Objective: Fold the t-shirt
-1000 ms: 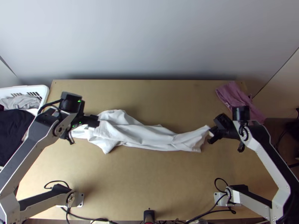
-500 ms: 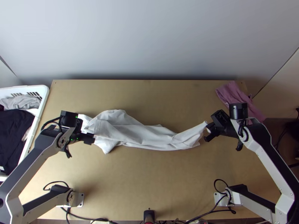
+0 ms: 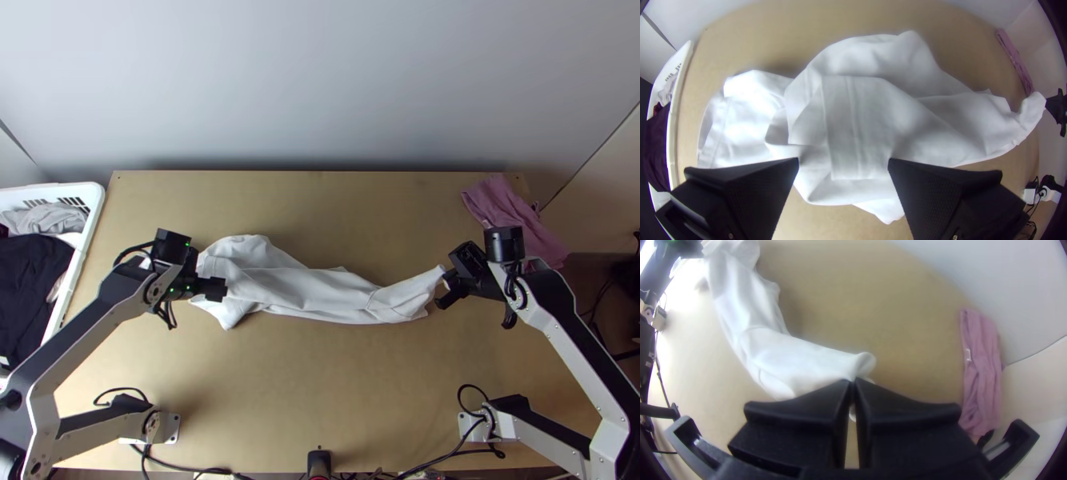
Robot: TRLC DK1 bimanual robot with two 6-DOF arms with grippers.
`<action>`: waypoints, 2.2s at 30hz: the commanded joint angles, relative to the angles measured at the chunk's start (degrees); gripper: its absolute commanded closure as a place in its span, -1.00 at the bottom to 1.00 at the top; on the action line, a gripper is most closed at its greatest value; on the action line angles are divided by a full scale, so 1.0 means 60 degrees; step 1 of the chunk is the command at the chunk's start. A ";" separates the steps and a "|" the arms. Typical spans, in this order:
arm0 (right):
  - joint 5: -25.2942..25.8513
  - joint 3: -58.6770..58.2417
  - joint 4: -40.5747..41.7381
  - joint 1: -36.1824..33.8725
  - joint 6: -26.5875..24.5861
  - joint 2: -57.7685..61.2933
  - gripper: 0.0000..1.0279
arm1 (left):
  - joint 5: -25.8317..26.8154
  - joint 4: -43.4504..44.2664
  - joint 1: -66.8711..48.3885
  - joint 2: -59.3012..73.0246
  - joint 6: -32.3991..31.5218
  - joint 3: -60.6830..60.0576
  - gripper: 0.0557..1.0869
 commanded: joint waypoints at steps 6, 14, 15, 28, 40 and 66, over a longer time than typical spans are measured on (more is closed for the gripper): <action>0.0384 0.0019 0.0090 0.0115 -0.0001 -0.0130 0.94 | 0.1095 0.0618 -0.0188 0.0821 -0.1097 0.0107 -0.61; 0.0516 -0.0113 0.0119 0.0115 0.0028 -0.0159 0.94 | 0.2326 0.0765 -0.0026 -0.0380 -0.1713 0.0268 0.92; 0.0531 -0.0143 0.0119 0.0115 0.0028 -0.0174 0.94 | 0.2311 0.0545 0.0032 -0.0614 -0.1698 0.0473 0.92; 0.0575 0.3065 0.0149 0.0012 0.1215 -0.0364 0.95 | 0.4699 -0.2824 0.4515 0.0147 -0.1918 0.9042 0.92; 0.1879 0.8544 0.0954 0.0364 0.3603 0.1394 0.95 | 0.4669 -0.3483 0.4002 0.0074 -0.2123 0.9877 0.93; 0.3226 1.2235 0.0837 0.0950 0.4174 0.3137 0.95 | 0.5695 -0.3425 0.2127 -0.1904 -0.3881 0.5893 0.92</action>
